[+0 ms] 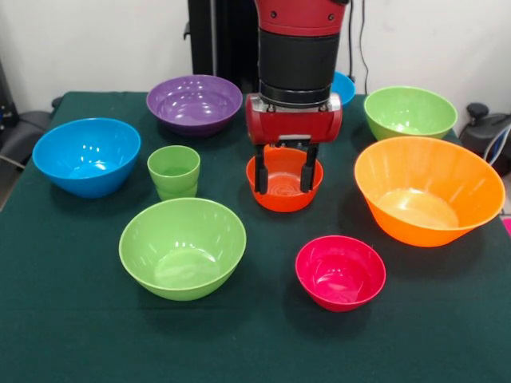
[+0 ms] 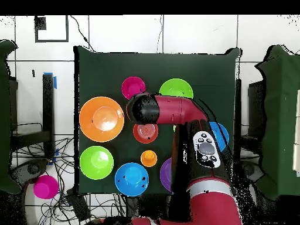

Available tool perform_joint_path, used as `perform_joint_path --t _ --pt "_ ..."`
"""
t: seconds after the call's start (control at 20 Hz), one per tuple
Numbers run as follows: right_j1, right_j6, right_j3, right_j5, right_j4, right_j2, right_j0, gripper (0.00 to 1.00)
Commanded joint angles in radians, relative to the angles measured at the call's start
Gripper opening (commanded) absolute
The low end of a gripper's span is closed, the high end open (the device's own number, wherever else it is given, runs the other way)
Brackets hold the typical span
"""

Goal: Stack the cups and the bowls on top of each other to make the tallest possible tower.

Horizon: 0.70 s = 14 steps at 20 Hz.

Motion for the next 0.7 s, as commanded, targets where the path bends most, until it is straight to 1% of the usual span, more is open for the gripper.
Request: perform_joint_path --t 0.05,0.4,0.7 --pt "0.023 0.139 0.034 -0.038 0.034 0.078 0.015 1.0" --pt "0.026 0.163 0.073 -0.088 0.058 0.08 0.011 1.0" --pt "0.031 0.152 0.076 -0.086 0.066 0.084 0.009 1.0"
